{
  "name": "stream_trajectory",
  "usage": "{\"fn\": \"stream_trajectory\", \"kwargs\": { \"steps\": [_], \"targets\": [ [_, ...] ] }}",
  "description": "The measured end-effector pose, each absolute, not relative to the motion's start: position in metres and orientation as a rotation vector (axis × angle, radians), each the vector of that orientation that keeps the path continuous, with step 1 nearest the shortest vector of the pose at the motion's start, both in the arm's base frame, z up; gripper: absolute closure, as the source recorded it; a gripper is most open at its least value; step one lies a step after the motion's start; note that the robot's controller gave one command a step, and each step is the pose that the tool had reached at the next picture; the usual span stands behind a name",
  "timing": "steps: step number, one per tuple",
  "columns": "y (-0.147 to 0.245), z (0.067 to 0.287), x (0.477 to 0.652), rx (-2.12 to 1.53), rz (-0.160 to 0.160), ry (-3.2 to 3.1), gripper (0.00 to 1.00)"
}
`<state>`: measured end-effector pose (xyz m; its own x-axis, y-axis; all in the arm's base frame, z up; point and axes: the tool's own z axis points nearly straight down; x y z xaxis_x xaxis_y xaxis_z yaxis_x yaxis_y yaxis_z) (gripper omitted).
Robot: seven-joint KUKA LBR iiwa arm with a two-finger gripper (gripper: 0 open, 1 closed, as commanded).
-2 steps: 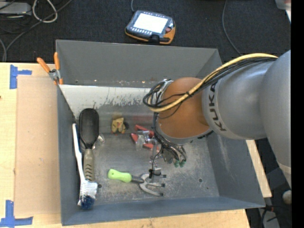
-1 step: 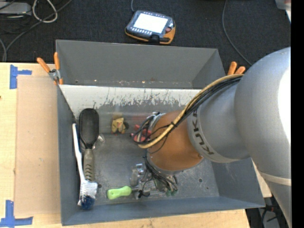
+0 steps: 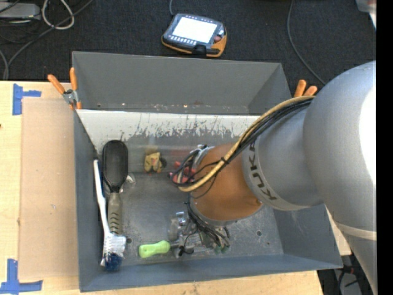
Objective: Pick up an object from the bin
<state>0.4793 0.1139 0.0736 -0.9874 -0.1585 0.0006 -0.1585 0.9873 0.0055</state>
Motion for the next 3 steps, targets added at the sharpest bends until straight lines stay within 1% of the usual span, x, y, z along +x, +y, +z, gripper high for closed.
{"fn": "stream_trajectory", "kwargs": {
  "steps": [3],
  "targets": [
    [0.1136, 0.0736, 0.4793, 0.247, -0.009, -3.131, 1.0]
  ]
}}
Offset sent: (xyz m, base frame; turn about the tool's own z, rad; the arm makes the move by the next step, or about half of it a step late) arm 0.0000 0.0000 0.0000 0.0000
